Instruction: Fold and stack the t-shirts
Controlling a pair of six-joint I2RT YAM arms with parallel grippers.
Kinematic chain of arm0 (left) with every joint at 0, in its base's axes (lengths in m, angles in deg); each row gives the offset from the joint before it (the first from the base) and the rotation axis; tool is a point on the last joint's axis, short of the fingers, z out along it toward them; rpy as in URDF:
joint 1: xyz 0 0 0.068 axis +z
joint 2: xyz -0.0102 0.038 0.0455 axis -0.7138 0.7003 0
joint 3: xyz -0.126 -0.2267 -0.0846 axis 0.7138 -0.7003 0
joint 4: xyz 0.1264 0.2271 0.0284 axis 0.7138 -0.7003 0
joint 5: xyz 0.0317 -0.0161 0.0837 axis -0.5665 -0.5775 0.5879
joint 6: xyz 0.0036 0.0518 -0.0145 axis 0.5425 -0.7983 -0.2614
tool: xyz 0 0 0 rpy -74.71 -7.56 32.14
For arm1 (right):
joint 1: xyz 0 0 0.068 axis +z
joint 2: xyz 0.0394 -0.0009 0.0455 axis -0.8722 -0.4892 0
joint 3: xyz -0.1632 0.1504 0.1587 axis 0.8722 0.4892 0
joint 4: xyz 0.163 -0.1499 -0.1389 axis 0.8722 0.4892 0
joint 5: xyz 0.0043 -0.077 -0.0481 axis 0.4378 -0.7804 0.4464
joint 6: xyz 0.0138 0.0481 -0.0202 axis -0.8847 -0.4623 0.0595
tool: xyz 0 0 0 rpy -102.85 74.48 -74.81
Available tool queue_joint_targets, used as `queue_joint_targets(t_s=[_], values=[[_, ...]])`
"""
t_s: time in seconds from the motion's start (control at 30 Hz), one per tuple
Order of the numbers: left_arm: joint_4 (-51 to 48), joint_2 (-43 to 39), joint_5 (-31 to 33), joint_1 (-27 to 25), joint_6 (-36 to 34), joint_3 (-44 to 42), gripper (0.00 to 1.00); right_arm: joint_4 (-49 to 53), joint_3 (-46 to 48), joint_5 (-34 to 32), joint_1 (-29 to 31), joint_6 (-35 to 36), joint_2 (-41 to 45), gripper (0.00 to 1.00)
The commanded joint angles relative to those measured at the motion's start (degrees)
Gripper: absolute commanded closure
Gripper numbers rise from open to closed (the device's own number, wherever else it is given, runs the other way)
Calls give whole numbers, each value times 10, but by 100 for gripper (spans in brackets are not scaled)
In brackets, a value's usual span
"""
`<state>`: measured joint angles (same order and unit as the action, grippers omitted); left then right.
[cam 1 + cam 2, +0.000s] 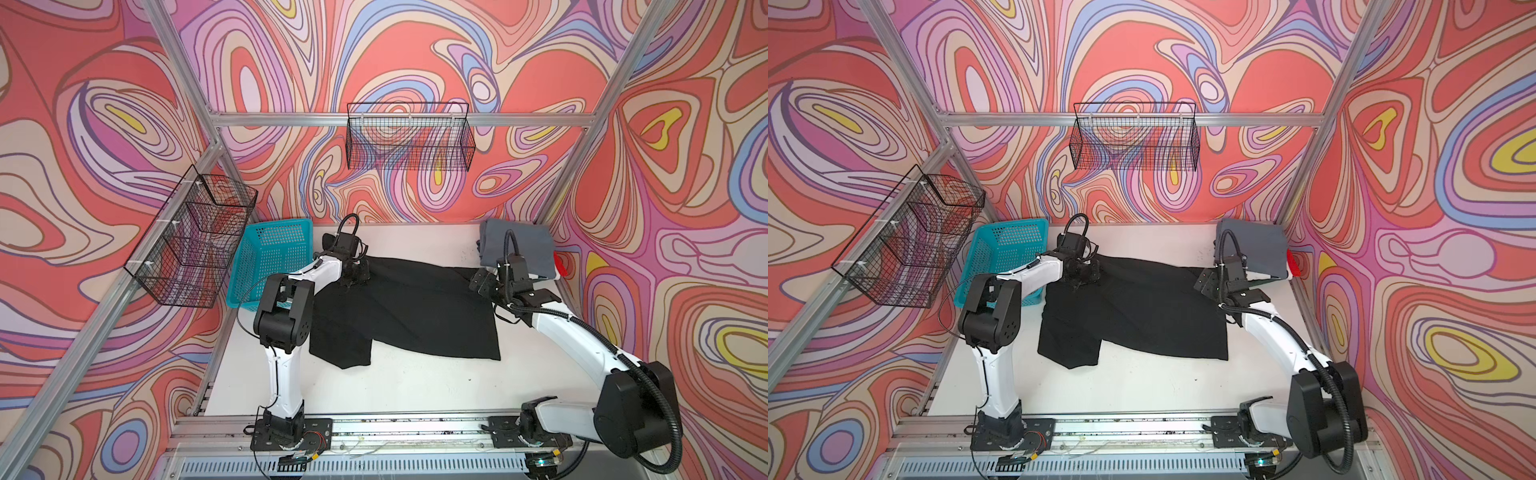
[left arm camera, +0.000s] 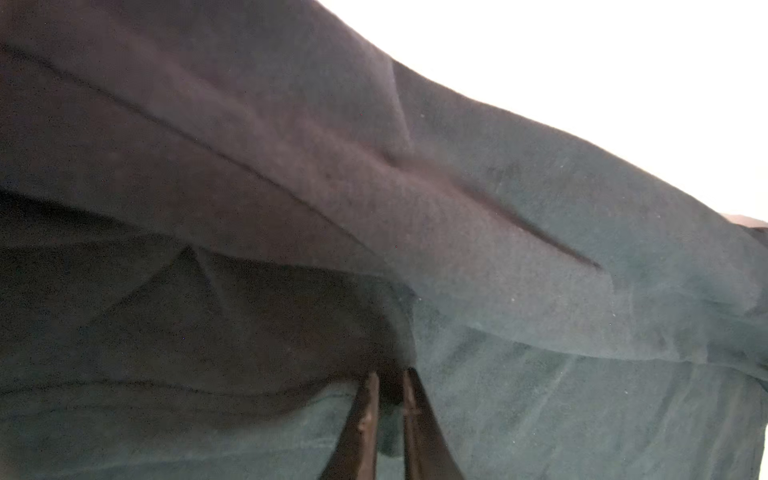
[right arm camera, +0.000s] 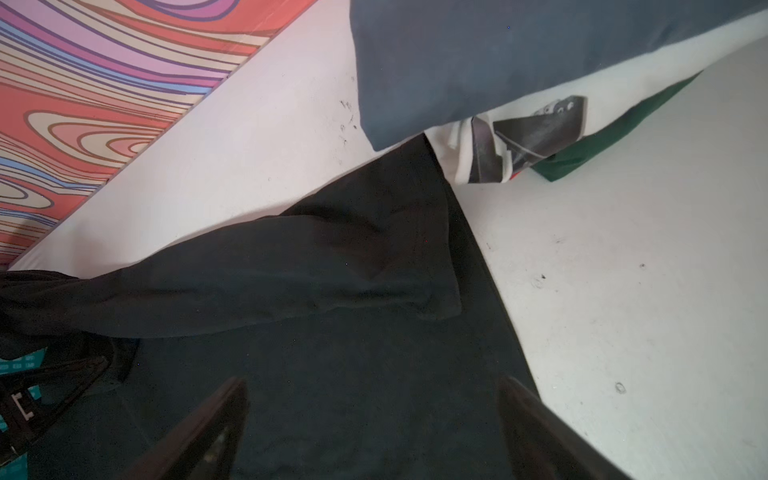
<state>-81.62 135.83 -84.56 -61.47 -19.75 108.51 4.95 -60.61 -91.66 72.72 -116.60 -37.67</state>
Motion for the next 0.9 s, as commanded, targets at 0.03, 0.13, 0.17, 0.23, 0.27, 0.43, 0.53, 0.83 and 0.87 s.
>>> queue_joint_targets(t_s=[0.03, 0.13, 0.17, 0.23, 0.27, 0.43, 0.53, 0.83, 0.87], values=[[-26, 18, 8, -3, -14, 19, 100, 2, 10, -3, -2, -1, 13, 2], [-33, 14, 11, -4, -17, 22, 100, 2, 9, -4, -2, -1, 12, 2], [-37, 12, 14, -4, -19, 23, 100, 3, 10, -5, -2, 0, 12, 2], [-44, 3, 18, -4, -22, 23, 100, 4, 8, -5, -2, 0, 11, 2], [-47, -4, 20, -4, -24, 23, 100, 4, 8, -4, -2, 0, 11, 2], [-47, -44, 27, -5, -24, 7, 100, 2, 5, -2, -2, 0, 7, 2], [-50, -64, 29, -6, -23, -2, 100, 1, 3, -1, -2, 0, 1, 2], [-48, -56, 33, -15, -23, -16, 67, -4, 2, 8, -2, 0, -7, 2], [-47, -51, 30, -17, -25, -14, 64, -4, 2, 8, -2, 0, -7, 2]])
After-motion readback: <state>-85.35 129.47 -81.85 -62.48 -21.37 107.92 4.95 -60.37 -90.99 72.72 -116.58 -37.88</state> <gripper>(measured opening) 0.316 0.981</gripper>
